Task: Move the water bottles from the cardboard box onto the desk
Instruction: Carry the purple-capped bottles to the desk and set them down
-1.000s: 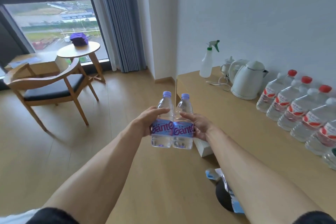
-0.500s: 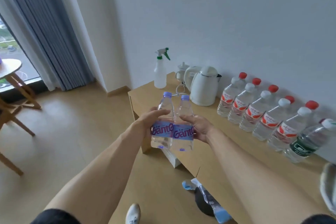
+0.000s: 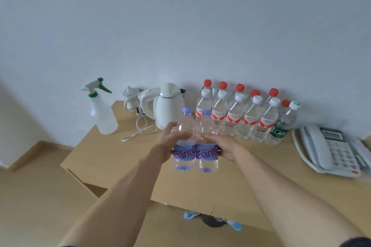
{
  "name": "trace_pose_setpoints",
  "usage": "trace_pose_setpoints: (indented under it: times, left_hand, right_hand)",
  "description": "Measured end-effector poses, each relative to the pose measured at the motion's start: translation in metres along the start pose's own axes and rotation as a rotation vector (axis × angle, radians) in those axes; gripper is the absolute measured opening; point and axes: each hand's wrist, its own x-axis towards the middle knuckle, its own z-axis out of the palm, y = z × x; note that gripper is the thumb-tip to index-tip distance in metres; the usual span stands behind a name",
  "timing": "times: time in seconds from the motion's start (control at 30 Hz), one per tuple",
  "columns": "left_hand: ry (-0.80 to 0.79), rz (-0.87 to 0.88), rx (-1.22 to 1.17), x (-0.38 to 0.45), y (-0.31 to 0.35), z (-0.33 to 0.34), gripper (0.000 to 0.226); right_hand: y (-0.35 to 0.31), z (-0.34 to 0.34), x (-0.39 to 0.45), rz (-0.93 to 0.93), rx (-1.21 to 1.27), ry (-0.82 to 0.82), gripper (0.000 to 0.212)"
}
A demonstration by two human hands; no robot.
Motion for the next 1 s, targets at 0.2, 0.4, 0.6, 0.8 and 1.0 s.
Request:
trace_pose_setpoints:
  times: [0.2,0.4,0.6,0.8,1.0]
  left_hand:
    - [-0.165,0.086,0.122,0.028,0.005,0.000,0.069]
    - [-0.198,0.145,0.193,0.050,0.000,0.007,0.082]
    - [-0.139,0.229,0.315,0.065,0.001,0.012,0.075]
    - [-0.093,0.274,0.388,0.073,-0.002,0.014,0.066]
    - [-0.062,0.299,0.417,0.075,-0.015,0.012,0.063]
  right_hand:
    - [0.010,-0.011,-0.005,-0.094,-0.060,0.168,0.053]
    - [0.016,-0.023,-0.009,-0.151,-0.187,0.232,0.055]
    - [0.015,-0.029,0.000,-0.221,-0.265,0.255,0.061]
    - [0.014,-0.031,0.011,-0.240,-0.340,0.328,0.054]
    - [0.016,-0.028,0.018,-0.229,-0.445,0.378,0.061]
